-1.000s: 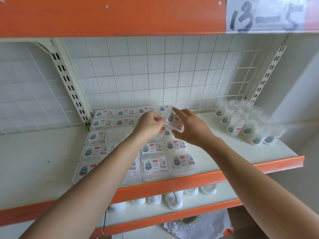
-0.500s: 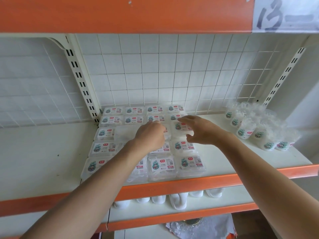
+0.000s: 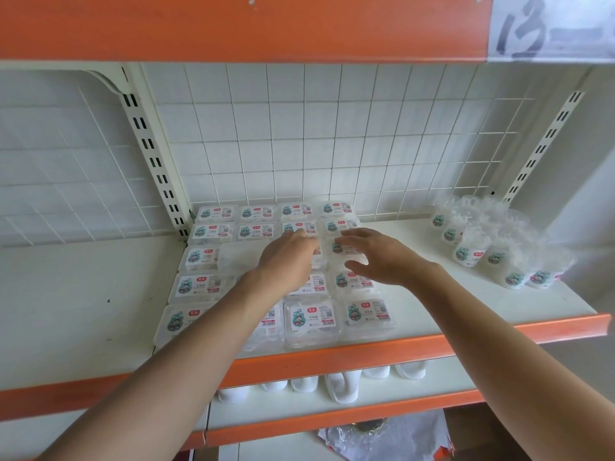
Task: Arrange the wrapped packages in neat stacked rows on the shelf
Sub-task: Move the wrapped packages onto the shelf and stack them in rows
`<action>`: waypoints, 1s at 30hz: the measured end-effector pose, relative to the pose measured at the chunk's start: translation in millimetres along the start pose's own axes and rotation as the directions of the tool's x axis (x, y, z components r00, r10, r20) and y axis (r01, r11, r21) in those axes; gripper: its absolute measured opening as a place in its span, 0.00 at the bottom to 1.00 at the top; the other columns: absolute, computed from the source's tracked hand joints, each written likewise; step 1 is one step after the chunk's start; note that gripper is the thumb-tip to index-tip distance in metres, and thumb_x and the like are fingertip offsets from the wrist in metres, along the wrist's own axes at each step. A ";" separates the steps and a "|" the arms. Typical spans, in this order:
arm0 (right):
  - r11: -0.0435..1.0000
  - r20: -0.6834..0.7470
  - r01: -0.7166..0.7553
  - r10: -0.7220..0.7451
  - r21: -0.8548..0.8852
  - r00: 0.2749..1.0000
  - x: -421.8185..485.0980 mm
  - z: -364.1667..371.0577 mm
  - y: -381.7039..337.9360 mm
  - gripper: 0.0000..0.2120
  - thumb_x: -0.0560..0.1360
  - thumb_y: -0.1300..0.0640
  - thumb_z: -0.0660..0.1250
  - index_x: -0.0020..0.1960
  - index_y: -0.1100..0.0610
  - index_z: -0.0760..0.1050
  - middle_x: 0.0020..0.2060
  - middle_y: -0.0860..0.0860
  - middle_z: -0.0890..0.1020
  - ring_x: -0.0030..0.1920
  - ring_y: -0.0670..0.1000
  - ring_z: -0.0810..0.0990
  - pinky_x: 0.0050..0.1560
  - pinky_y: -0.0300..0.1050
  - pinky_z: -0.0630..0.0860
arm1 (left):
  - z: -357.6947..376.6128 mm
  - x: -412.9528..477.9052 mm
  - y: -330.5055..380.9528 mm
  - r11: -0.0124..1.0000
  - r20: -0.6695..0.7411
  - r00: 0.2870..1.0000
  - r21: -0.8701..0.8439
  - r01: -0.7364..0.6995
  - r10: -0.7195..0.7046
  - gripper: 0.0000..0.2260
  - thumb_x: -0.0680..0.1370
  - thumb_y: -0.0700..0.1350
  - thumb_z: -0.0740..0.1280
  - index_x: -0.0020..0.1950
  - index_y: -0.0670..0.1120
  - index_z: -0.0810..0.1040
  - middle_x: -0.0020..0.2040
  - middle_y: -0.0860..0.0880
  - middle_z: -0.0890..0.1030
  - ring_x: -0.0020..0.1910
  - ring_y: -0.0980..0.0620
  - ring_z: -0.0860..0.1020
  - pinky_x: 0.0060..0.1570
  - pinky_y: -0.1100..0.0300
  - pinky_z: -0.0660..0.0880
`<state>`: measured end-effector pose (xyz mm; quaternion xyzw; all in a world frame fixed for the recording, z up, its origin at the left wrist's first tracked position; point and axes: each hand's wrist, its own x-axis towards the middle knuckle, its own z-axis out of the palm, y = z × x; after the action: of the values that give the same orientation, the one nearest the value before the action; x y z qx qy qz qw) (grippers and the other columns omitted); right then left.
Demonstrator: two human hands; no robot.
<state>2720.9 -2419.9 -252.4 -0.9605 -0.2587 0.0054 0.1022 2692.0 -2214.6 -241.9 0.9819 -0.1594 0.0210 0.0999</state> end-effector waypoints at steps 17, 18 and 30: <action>0.987 -0.035 0.157 -0.156 0.035 0.987 24.9 3.1 -64.6 0.29 0.78 0.43 0.62 0.76 0.49 0.59 0.75 0.48 0.62 0.72 0.51 0.66 0.69 0.45 0.64 | -52.7 -29.1 -53.0 0.994 0.007 0.995 -0.027 0.104 -0.104 0.32 0.70 0.58 0.74 0.72 0.53 0.68 0.69 0.50 0.70 0.69 0.49 0.65 0.63 0.51 0.67; 0.985 -0.030 0.170 -0.169 0.036 0.985 26.8 4.7 -68.8 0.29 0.78 0.43 0.62 0.76 0.49 0.59 0.75 0.48 0.62 0.72 0.51 0.65 0.69 0.45 0.63 | -53.7 -31.1 -57.7 0.992 0.040 0.991 0.007 0.126 -0.126 0.34 0.70 0.58 0.74 0.72 0.52 0.68 0.69 0.50 0.70 0.69 0.49 0.66 0.63 0.51 0.67; 0.971 -0.110 0.157 -0.139 0.178 0.984 34.7 8.0 -76.6 0.30 0.77 0.43 0.64 0.75 0.53 0.62 0.72 0.49 0.67 0.68 0.51 0.70 0.65 0.46 0.69 | -50.7 -31.0 -60.3 0.929 -0.041 0.987 -0.347 0.131 -0.154 0.34 0.72 0.54 0.74 0.74 0.51 0.63 0.70 0.50 0.71 0.66 0.52 0.70 0.58 0.62 0.65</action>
<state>2712.5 -2336.4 -243.4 -0.9240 -0.3226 -0.0245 0.2040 2681.2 -2138.7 -206.0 0.9571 -0.0854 0.0187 0.2763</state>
